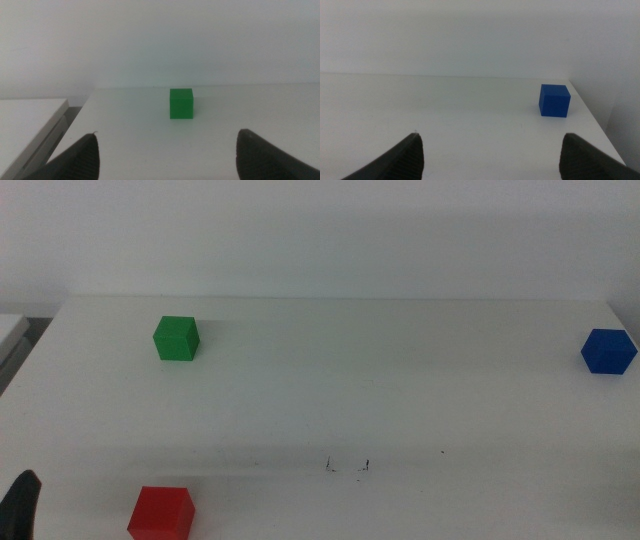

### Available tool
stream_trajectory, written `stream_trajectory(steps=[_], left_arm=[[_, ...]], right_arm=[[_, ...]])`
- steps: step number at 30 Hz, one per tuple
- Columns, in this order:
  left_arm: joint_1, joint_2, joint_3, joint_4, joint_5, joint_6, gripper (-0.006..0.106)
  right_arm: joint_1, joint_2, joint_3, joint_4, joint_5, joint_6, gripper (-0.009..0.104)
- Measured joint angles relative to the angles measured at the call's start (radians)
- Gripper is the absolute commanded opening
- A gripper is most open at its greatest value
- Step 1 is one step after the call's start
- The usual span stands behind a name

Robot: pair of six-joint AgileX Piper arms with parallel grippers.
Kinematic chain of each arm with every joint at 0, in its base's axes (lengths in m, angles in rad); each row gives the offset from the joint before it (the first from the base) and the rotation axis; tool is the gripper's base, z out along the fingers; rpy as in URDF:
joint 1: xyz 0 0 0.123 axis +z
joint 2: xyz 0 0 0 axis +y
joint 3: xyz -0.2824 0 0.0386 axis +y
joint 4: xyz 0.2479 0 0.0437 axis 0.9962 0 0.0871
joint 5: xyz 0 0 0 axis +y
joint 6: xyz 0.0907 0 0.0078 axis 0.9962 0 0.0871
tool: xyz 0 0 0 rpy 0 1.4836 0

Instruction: Stack red cubes first, then green, then blue cubes in a specific spot.

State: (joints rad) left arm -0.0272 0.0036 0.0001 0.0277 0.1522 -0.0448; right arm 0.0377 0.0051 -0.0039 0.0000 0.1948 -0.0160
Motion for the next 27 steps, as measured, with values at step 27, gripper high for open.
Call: stream_trajectory(steps=[27], left_arm=[[-0.205,1.297,-0.897,-0.133,0.903,-0.129,0.093]], right_arm=[[0.0,0.0,0.0,0.0,0.0,0.0,0.093]])
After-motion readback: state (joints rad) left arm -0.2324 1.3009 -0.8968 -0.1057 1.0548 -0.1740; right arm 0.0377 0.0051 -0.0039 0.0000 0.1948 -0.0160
